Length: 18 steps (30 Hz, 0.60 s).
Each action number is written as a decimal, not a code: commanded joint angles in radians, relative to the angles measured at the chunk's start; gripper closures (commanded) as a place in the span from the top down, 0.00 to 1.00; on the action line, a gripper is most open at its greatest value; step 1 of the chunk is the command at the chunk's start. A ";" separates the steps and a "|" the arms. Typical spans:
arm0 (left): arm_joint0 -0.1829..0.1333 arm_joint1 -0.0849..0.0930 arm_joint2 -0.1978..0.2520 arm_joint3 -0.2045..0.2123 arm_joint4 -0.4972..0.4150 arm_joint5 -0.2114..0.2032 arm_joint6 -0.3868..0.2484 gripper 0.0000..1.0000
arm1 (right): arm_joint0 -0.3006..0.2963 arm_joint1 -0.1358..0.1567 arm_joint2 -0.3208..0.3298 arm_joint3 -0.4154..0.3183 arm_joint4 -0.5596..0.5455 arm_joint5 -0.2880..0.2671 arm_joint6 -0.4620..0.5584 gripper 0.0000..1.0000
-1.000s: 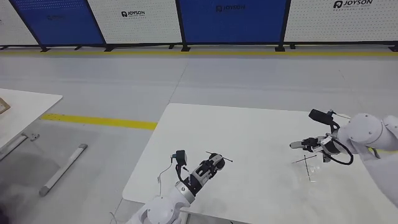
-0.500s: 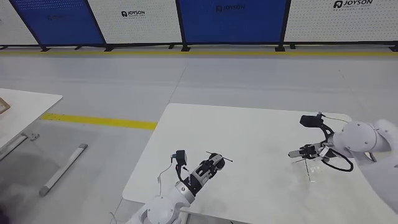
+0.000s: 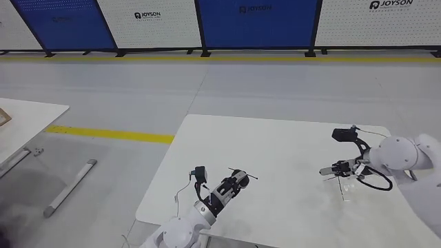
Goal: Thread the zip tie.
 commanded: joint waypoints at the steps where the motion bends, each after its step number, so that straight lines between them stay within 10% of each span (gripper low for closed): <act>1: 0.000 0.000 0.000 0.000 0.000 0.000 0.000 0.00 | -0.007 0.003 0.005 -0.004 -0.007 -0.014 0.005 1.00; 18: 0.000 0.000 0.000 0.000 0.000 0.000 0.000 0.00 | 0.032 -0.016 -0.077 0.074 0.004 -0.026 0.038 1.00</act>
